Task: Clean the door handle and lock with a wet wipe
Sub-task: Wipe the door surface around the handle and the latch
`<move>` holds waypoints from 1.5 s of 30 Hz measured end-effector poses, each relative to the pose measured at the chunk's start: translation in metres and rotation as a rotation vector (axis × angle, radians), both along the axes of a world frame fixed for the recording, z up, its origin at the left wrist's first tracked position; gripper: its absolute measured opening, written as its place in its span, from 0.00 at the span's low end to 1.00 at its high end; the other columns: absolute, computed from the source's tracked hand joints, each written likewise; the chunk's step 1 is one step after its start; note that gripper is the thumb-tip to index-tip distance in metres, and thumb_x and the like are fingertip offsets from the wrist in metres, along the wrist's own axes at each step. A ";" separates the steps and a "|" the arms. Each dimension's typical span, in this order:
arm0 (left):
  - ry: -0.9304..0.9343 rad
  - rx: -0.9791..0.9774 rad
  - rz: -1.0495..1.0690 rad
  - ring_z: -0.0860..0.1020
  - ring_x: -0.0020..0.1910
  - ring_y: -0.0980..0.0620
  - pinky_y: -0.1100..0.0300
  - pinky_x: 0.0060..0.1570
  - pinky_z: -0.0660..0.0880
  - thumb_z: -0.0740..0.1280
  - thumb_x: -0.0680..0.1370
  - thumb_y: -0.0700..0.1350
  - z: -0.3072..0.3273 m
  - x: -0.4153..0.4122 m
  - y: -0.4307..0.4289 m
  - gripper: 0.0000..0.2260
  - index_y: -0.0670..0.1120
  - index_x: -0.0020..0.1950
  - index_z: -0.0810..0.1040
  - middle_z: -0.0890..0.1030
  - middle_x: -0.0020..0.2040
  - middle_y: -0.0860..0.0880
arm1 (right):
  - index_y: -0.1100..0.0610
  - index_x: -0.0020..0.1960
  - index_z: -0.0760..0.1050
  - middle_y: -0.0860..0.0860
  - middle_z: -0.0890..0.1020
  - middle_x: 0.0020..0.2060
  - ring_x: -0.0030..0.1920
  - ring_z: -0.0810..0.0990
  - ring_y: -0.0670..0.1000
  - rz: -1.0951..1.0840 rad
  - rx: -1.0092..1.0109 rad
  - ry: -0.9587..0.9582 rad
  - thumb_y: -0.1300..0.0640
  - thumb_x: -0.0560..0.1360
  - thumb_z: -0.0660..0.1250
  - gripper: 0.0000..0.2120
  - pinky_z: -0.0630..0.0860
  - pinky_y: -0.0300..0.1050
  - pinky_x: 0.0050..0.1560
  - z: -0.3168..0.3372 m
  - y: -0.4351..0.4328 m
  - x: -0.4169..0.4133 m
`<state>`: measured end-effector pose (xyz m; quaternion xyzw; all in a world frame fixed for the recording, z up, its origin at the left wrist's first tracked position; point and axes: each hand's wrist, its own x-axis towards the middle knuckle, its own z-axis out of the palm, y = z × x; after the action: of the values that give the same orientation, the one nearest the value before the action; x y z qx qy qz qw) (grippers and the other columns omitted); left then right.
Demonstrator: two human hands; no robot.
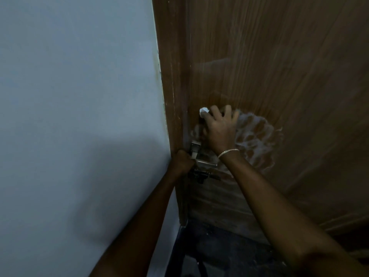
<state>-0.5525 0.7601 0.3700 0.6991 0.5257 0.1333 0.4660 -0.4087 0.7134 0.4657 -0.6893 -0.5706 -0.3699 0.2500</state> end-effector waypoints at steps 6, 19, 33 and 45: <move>0.009 -0.020 0.016 0.79 0.34 0.49 0.59 0.37 0.74 0.71 0.75 0.43 -0.002 0.004 0.002 0.07 0.39 0.41 0.82 0.81 0.36 0.44 | 0.61 0.59 0.79 0.56 0.80 0.50 0.43 0.77 0.53 0.180 -0.056 0.102 0.62 0.77 0.68 0.11 0.75 0.46 0.39 -0.003 0.009 -0.013; 0.017 -0.025 0.015 0.80 0.36 0.48 0.57 0.40 0.75 0.71 0.76 0.43 -0.003 0.004 0.005 0.10 0.36 0.46 0.83 0.82 0.39 0.42 | 0.62 0.58 0.78 0.57 0.76 0.48 0.45 0.75 0.54 0.152 0.008 0.308 0.66 0.77 0.68 0.10 0.76 0.47 0.41 -0.002 -0.017 0.010; -0.001 0.061 0.090 0.81 0.37 0.45 0.56 0.39 0.76 0.68 0.78 0.41 -0.008 0.007 -0.003 0.09 0.34 0.44 0.83 0.84 0.43 0.36 | 0.63 0.57 0.80 0.57 0.77 0.46 0.44 0.75 0.54 0.176 0.118 0.337 0.67 0.78 0.67 0.09 0.76 0.47 0.42 0.012 -0.034 0.018; 0.056 0.249 0.242 0.84 0.41 0.41 0.54 0.41 0.81 0.68 0.77 0.40 -0.013 0.016 -0.017 0.09 0.36 0.43 0.84 0.85 0.41 0.39 | 0.65 0.53 0.82 0.59 0.77 0.44 0.43 0.77 0.56 0.161 0.135 0.359 0.69 0.77 0.67 0.07 0.77 0.51 0.44 -0.001 -0.070 0.049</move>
<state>-0.5365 0.7432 0.3569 0.6866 0.5981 0.2330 0.3414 -0.3598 0.6435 0.4650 -0.6781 -0.5441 -0.2574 0.4219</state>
